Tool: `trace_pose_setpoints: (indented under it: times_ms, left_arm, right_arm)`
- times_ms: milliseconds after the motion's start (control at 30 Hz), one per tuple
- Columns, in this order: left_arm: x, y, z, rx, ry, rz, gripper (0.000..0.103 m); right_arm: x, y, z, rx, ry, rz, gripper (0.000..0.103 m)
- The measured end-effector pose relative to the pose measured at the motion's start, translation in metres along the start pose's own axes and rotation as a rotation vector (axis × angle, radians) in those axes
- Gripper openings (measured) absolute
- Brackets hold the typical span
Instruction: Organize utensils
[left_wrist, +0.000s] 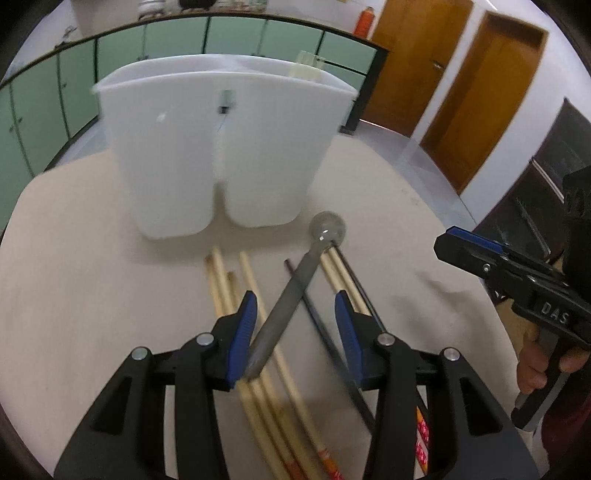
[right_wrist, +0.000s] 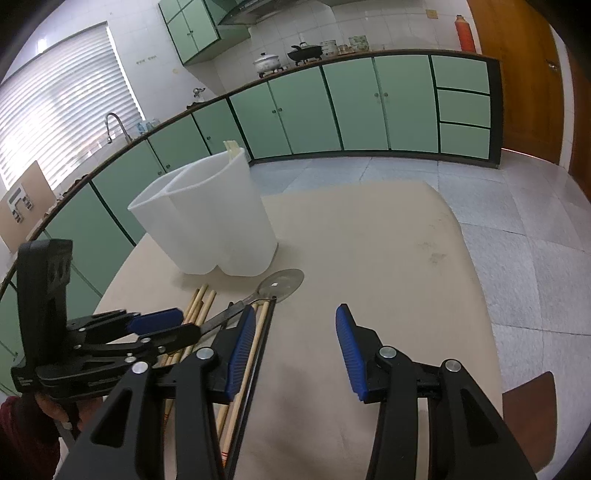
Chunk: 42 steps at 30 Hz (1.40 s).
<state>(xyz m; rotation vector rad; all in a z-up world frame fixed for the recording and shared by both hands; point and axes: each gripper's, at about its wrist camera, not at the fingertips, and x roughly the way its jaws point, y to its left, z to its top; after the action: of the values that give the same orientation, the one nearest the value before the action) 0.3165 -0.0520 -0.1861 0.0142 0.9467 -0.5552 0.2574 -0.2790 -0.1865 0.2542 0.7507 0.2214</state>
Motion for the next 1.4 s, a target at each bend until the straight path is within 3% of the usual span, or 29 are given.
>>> trace_pose_setpoints:
  times_ms: [133,400,467,533,700,767,1100,1300,1400]
  left_arm:
    - [0.015,-0.006,0.008,0.022,0.023,-0.006,0.034]
    - [0.033,-0.008,0.013,0.032,0.057,0.018,0.034]
    - [0.033,-0.009,0.011,0.042,0.056,0.043,0.021]
    - [0.035,-0.013,0.013,0.045,0.057,0.053,0.015]
    - [0.031,-0.018,0.008,0.055,0.045,0.052,0.011]
    - [0.026,-0.022,0.006,0.04,0.03,0.046,0.003]
    - [-0.022,0.0,-0.014,-0.091,-0.022,0.019,0.003]
    - [-0.053,0.012,-0.028,-0.136,-0.07,0.107,0.003]
    - [-0.056,0.026,-0.04,-0.166,-0.038,0.141,0.003]
  right_arm:
    - [-0.002,-0.006,0.0,0.007,-0.003,-0.01,0.045]
    - [-0.002,-0.012,-0.002,0.023,-0.004,-0.016,0.045]
    - [-0.002,-0.012,-0.003,0.026,-0.005,-0.016,0.045]
    - [-0.002,-0.012,-0.003,0.028,-0.005,-0.016,0.045]
    - [-0.004,-0.012,-0.003,0.034,-0.007,-0.015,0.045]
    - [-0.005,-0.012,-0.003,0.033,-0.008,-0.014,0.045]
    - [-0.01,-0.006,-0.003,0.028,-0.019,0.002,0.045]
    - [-0.011,0.002,-0.003,0.015,-0.014,0.015,0.045]
    - [-0.011,0.007,-0.003,0.004,-0.009,0.021,0.045]
